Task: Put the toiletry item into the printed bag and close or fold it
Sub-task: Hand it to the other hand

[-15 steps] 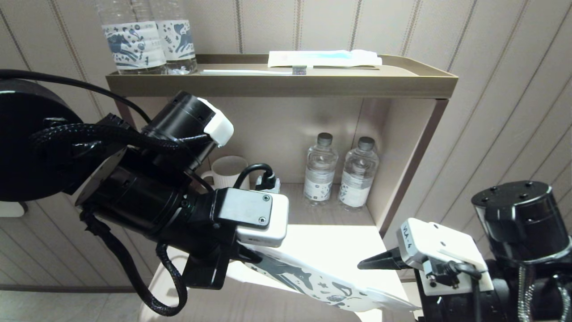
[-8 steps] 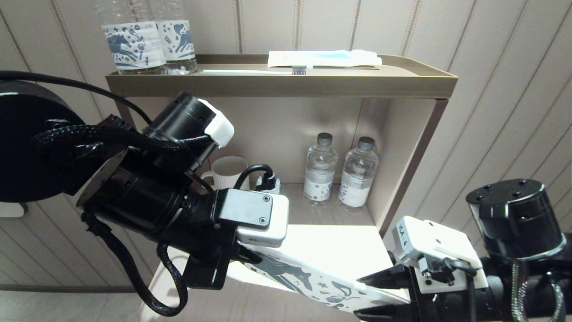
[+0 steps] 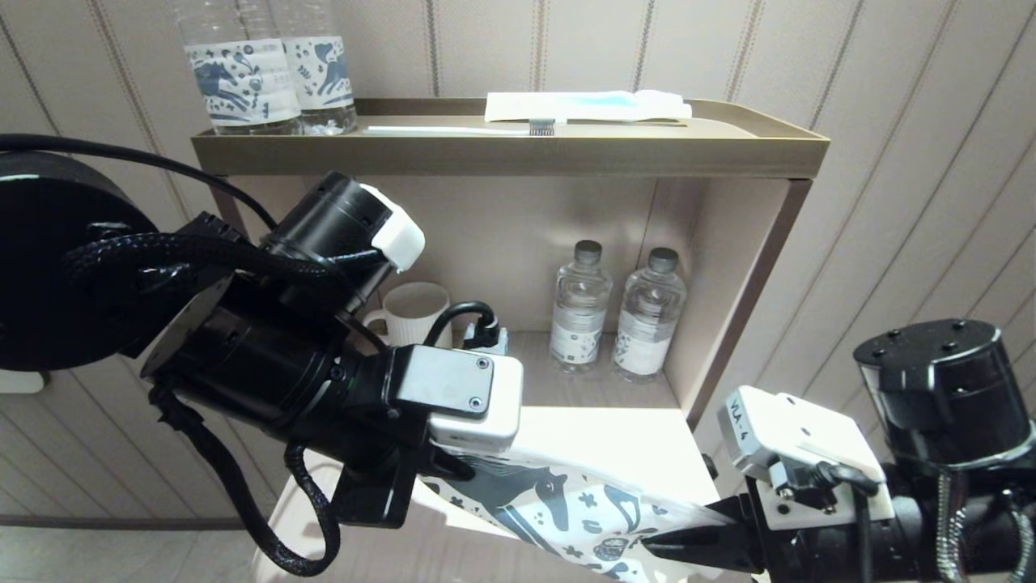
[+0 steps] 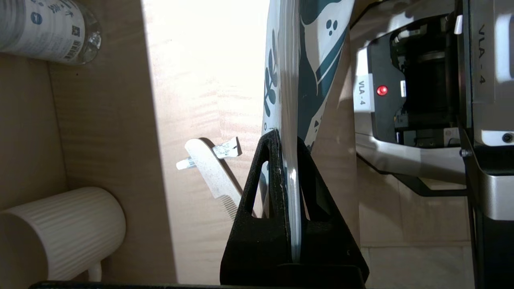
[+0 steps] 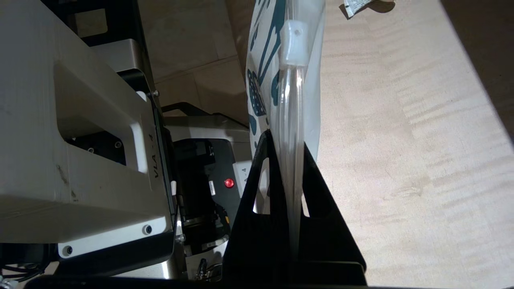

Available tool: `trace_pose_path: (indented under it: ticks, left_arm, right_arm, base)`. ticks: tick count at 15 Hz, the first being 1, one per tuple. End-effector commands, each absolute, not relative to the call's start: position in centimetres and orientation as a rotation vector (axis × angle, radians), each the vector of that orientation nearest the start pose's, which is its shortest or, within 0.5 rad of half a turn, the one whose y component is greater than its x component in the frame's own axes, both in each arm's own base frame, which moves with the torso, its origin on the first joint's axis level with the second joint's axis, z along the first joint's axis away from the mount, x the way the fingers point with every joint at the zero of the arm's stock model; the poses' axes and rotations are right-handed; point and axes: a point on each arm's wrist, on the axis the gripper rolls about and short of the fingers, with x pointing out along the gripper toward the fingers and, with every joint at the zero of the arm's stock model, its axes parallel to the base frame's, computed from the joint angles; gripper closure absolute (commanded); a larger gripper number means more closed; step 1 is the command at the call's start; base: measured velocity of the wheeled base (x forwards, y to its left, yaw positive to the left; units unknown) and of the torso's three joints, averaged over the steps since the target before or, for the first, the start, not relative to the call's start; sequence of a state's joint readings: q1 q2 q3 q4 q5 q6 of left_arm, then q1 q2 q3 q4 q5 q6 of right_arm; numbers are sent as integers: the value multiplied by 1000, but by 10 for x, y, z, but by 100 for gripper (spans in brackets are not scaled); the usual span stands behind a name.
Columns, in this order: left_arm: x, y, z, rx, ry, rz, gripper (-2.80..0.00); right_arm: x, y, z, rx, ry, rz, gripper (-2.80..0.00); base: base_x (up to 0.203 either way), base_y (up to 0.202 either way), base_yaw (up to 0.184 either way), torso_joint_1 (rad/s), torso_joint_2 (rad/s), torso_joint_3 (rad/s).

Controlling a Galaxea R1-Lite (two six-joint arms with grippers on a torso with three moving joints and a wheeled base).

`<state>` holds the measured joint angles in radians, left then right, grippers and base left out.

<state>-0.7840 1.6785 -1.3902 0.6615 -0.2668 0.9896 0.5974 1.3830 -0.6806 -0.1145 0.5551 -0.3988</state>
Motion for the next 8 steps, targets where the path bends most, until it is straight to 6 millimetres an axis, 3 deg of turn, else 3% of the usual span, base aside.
trace_pose_path:
  ticks: [1,5,6,8]
  left_arm:
    - [194,-201,239,1079,406,-1388,0]
    - [189,-197,242,1072,390,-1387,0]
    - [189,-197,242,1071,391,-1389,-280]
    - [188,-195,244,1070,383,-1385,-280]
  right_arm:
    - [164,127,186,-357,377,1233,0]
    - [163,128,186,-354,381,1236,0]
    - [163,127,186,-354,380,1236,0]
    - [162,127,186,-354,385,1236,0]
  base:
    - [0,0,0,0,0,0]
    - [0,0,0,0,0,0]
    - [0,0,0,0,0,0]
    - [0,0,0,0,0,0]
